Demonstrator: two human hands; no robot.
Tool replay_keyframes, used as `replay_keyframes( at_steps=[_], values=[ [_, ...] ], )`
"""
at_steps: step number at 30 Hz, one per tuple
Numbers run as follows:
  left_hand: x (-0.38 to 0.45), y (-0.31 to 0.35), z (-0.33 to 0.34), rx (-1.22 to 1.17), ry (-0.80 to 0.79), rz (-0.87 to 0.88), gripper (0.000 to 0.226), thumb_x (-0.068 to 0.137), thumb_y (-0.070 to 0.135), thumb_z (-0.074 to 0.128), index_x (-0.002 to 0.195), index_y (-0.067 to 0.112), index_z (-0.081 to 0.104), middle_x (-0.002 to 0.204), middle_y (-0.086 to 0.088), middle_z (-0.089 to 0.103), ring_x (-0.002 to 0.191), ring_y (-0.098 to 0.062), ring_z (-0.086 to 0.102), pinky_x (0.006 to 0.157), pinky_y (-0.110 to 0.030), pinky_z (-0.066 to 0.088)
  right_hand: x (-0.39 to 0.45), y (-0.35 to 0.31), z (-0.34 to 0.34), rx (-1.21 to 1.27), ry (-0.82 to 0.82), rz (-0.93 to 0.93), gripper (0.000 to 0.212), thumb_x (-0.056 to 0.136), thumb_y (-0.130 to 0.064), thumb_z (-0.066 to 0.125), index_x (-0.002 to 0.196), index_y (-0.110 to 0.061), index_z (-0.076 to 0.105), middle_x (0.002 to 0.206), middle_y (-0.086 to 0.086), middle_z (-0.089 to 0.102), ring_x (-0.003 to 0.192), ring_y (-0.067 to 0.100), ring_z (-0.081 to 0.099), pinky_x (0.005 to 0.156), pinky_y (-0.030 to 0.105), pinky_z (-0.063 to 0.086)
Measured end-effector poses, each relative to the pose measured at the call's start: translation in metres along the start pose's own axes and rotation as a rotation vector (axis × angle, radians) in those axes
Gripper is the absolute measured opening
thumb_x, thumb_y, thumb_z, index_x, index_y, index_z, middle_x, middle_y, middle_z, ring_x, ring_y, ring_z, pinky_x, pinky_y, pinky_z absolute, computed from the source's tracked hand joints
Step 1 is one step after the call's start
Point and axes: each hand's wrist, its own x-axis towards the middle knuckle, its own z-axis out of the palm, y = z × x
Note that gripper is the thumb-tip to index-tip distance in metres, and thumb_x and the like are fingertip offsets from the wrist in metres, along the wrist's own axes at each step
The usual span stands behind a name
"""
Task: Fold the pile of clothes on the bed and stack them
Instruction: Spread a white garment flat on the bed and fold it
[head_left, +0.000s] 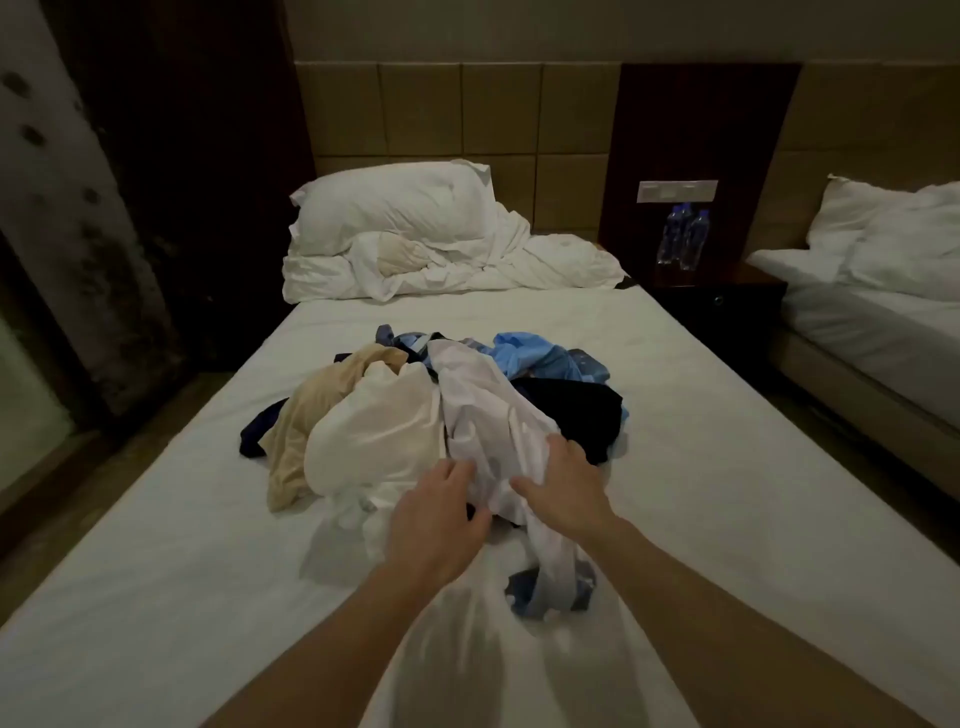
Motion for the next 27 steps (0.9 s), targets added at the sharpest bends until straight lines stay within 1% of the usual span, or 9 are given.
replay_keyframes(
  at_steps=[3,6,8,10,14,19,22,25,27],
  values=[
    [0.017,-0.007,0.022,-0.043,-0.038,-0.011,0.048,0.096,0.040,0.051,0.140,0.026,0.041,0.139,0.008,0.045,0.115,-0.013,0.053,0.090,-0.027,0.047,0.023,0.006,0.015,0.243,0.025,0.199,0.083,0.094,-0.045,0.060,0.152,-0.006,0.014,0.154,0.018,0.029,0.137,0.039,0.036,0.106,0.042,0.035],
    [0.028,-0.013,0.043,-0.145,-0.094,0.024,0.049,0.094,0.040,0.053,0.140,0.027,0.041,0.140,0.008,0.046,0.118,-0.012,0.052,0.096,-0.030,0.047,0.033,0.010,0.022,0.448,-0.005,0.326,0.065,0.095,-0.033,0.061,0.142,0.000,0.032,0.137,0.018,0.050,0.125,0.036,0.050,0.089,0.034,0.041],
    [0.029,-0.012,0.049,-0.241,-0.132,0.042,0.051,0.096,0.044,0.052,0.143,0.028,0.040,0.140,0.011,0.046,0.121,-0.010,0.049,0.103,-0.031,0.043,0.031,0.008,0.020,0.542,0.002,0.268,0.032,0.092,-0.021,0.060,0.118,-0.003,0.058,0.111,0.016,0.063,0.105,0.034,0.061,0.078,0.035,0.045],
    [0.027,-0.001,0.045,-0.481,-0.123,-0.005,0.052,0.097,0.050,0.052,0.143,0.027,0.042,0.135,0.013,0.050,0.121,-0.007,0.051,0.103,-0.030,0.044,0.018,0.000,0.015,0.638,-0.014,0.158,0.012,0.088,-0.016,0.059,0.093,-0.009,0.068,0.089,0.011,0.069,0.086,0.030,0.067,0.072,0.039,0.054],
    [0.022,0.025,0.012,-1.088,-0.047,-0.249,0.059,0.082,0.066,0.057,0.119,0.020,0.058,0.108,0.003,0.066,0.101,-0.013,0.065,0.086,-0.028,0.054,-0.023,-0.023,-0.009,0.698,-0.091,-0.143,0.015,0.087,-0.017,0.061,0.096,-0.015,0.072,0.092,0.014,0.071,0.091,0.032,0.068,0.083,0.048,0.057],
    [-0.005,0.042,-0.058,-0.963,-0.107,-0.335,0.036,0.085,0.041,0.074,0.111,0.019,0.064,0.097,0.000,0.071,0.085,-0.012,0.069,0.064,-0.021,0.054,-0.085,-0.061,-0.061,0.692,-0.284,-0.179,0.019,0.073,-0.001,0.060,0.078,-0.019,0.066,0.080,-0.001,0.068,0.076,0.005,0.065,0.061,0.012,0.049],
    [-0.036,0.051,-0.108,-0.917,-0.131,-0.255,0.026,0.084,0.030,0.077,0.105,0.017,0.069,0.093,-0.002,0.073,0.085,-0.016,0.069,0.071,-0.027,0.057,-0.127,-0.078,-0.102,0.776,-0.381,-0.123,0.026,0.076,-0.011,0.055,0.097,-0.004,0.068,0.101,0.018,0.067,0.088,0.018,0.061,0.067,0.021,0.050],
    [-0.070,0.058,-0.148,-0.854,-0.148,-0.204,0.012,0.089,0.019,0.072,0.101,0.022,0.071,0.095,-0.005,0.073,0.090,-0.023,0.068,0.078,-0.038,0.057,-0.162,-0.084,-0.134,0.818,-0.199,-0.094,0.031,0.088,0.010,0.043,0.103,0.001,0.068,0.108,0.023,0.070,0.081,0.021,0.069,0.066,0.026,0.056],
    [-0.097,0.066,-0.174,-0.866,-0.172,-0.181,0.014,0.093,0.014,0.066,0.102,0.023,0.072,0.098,-0.007,0.072,0.093,-0.021,0.066,0.080,-0.036,0.054,-0.188,-0.081,-0.151,0.721,-0.108,-0.165,0.035,0.087,0.013,0.047,0.113,-0.007,0.061,0.118,0.015,0.064,0.093,0.024,0.065,0.075,0.031,0.055]
  ],
)
